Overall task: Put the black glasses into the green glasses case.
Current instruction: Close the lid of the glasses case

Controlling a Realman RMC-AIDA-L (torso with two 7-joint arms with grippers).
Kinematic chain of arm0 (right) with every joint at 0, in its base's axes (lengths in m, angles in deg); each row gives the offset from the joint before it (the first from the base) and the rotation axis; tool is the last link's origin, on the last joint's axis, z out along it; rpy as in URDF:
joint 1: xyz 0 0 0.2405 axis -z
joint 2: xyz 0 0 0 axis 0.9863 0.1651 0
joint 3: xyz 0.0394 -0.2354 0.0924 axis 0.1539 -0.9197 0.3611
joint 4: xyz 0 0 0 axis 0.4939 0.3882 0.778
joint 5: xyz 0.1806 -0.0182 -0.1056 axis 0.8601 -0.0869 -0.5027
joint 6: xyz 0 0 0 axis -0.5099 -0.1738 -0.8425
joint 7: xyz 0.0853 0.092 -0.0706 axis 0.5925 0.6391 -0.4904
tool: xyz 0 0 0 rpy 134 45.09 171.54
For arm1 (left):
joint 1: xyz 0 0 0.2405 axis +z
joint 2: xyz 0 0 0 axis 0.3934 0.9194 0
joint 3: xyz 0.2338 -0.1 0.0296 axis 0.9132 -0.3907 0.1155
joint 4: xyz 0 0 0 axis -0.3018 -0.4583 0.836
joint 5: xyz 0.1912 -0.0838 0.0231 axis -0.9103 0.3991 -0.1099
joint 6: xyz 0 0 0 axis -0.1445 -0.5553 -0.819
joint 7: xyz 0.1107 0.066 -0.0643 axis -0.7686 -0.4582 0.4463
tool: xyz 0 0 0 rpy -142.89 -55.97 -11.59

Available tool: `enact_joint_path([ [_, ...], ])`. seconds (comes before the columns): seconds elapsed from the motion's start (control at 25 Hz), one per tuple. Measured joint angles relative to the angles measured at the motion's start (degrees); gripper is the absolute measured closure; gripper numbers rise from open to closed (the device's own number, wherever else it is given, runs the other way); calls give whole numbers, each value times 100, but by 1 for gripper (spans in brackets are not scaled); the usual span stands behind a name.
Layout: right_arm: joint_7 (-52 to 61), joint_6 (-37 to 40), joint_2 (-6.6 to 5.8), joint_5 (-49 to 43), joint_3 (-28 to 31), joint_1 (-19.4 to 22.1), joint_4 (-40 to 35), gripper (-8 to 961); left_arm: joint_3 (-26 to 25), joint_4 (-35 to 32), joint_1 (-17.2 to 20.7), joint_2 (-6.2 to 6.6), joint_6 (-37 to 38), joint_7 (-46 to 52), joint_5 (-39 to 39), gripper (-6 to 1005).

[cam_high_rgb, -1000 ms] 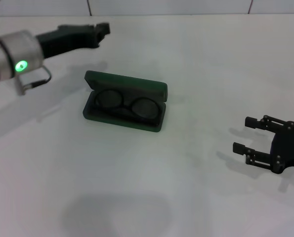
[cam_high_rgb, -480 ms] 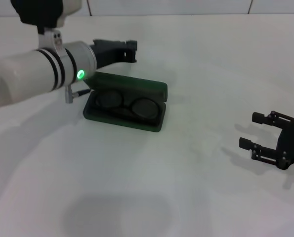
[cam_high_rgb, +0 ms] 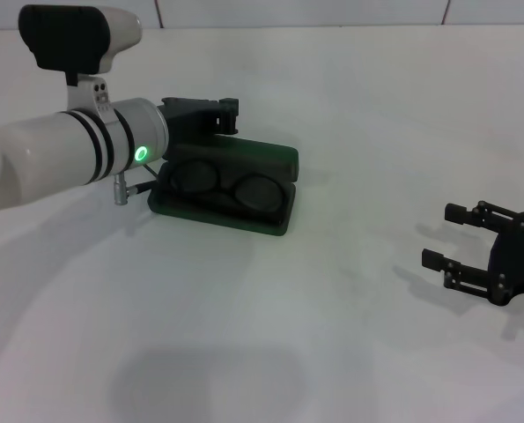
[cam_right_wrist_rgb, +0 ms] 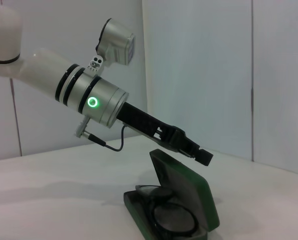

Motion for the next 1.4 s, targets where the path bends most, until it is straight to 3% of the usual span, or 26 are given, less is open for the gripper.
enact_joint_path([
  [0.76, -3, -29, 9, -2, -25, -29, -2, 240, 9, 15, 245, 9, 169, -93, 64, 1001],
  [1.08, -3, -72, 9, -2, -31, -37, -2, 240, 19, 4, 489, 1, 176, -967, 867, 1000],
  [1.4, -3, -73, 9, 9, -31, -44, -2, 239, 18, 4, 598, -1, 203, -1221, 954, 1001],
])
